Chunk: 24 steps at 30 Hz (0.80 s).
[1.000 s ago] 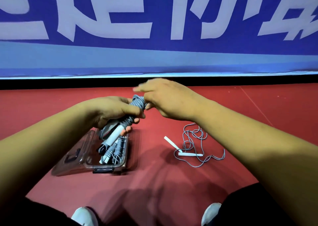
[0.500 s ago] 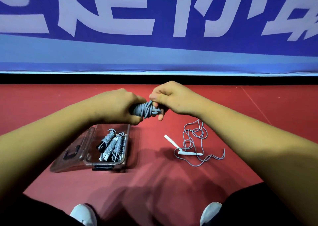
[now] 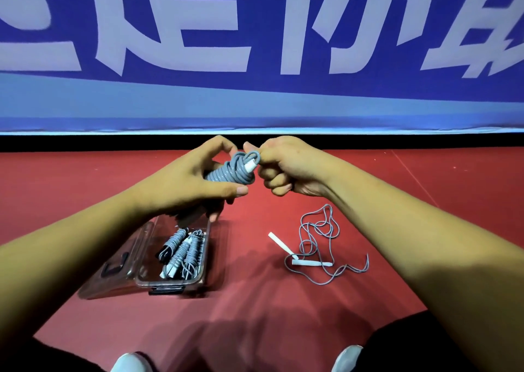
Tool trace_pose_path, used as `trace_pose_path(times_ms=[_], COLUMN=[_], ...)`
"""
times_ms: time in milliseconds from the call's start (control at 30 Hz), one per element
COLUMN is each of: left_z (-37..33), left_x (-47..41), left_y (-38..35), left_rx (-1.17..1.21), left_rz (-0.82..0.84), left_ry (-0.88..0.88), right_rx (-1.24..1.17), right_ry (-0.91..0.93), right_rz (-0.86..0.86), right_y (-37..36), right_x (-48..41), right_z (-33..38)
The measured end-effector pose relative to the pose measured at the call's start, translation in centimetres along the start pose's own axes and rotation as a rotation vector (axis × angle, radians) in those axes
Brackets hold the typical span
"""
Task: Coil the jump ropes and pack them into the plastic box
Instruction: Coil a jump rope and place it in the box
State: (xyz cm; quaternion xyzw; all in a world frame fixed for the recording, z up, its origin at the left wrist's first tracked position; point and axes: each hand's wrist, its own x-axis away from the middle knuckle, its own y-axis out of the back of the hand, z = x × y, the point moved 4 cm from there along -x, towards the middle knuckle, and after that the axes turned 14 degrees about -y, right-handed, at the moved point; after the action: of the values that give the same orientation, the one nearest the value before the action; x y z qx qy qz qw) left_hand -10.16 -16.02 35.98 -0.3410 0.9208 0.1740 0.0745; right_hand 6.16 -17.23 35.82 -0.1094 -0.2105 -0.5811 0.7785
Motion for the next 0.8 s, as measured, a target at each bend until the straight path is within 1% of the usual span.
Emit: trace_pose_path(times_ms=[67, 133, 167, 267, 333, 433, 567, 667, 800], left_z=[-0.2, -0.1, 0.0, 0.3, 0.3, 0.3, 0.6, 1.0, 1.1], left_x=[-0.1, -0.2, -0.2, -0.5, -0.7, -0.8, -0.5, -0.1, 0.3], left_y=[-0.6, -1.0, -1.3, -1.7, -1.9, -2.3, -2.5, -2.7, -2.7], left_rx=[0.120, 0.247, 0.303, 0.422, 0.514, 0.658, 0.804, 0.849, 0.906], left_rz=[-0.033, -0.112, -0.151, -0.214, -0.185, -0.129, -0.095, -0.054, -0.022], left_ry=[-0.024, -0.028, -0.019, 0.008, 0.010, 0.037, 0.136, 0.192, 0.255], right_rx=[-0.006, -0.006, 0.011, 0.181, 0.295, 0.387, 0.521, 0.646, 0.956], right_ry=[0.029, 0.069, 0.099, 0.332, 0.450, 0.538, 0.576, 0.585, 0.608], right_rz=[0.041, 0.053, 0.017, -0.190, -0.289, -0.340, -0.369, -0.429, -0.542], right_y=[0.2, 0.2, 0.2, 0.3, 0.5, 1.1, 1.1, 1.4, 1.0], right_x=[0.0, -0.1, -0.1, 0.7, 1.4, 2.2, 2.5, 2.6, 2.9], right_z=[-0.1, -0.2, -0.3, 0.7, 1.2, 1.6, 2.0, 2.1, 2.0])
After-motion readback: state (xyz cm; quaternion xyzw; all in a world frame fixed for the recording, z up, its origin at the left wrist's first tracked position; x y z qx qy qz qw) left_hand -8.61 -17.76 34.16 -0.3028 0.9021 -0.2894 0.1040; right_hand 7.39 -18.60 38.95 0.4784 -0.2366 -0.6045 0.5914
